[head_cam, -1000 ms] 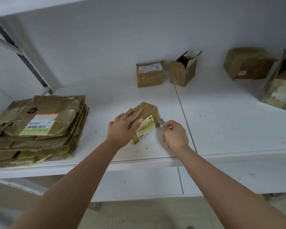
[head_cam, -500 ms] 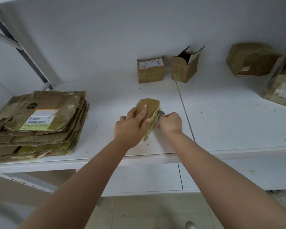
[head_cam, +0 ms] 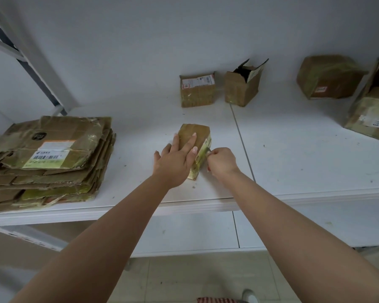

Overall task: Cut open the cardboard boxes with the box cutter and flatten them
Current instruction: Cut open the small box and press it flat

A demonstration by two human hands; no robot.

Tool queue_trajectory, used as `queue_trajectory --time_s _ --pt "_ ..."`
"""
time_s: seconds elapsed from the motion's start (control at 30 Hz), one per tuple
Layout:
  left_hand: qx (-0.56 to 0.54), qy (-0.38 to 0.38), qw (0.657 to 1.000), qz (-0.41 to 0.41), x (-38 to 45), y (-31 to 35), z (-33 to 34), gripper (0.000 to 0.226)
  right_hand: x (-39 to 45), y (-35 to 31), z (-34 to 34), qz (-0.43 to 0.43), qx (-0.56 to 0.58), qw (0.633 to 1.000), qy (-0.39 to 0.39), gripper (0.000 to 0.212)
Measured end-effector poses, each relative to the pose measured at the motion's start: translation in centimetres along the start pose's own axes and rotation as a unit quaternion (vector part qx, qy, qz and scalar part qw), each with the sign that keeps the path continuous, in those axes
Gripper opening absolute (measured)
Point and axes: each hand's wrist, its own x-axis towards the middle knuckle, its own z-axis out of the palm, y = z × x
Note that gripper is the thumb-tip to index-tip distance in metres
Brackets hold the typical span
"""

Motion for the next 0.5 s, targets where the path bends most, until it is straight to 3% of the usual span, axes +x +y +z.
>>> queue_trajectory --time_s 0.5 --pt "0.049 -0.033 0.998 0.020 1.1 -0.4 -0.7 0.056 -5.1 0.0 -2.3 -0.002 0.037 0.984 -0.174 0.019"
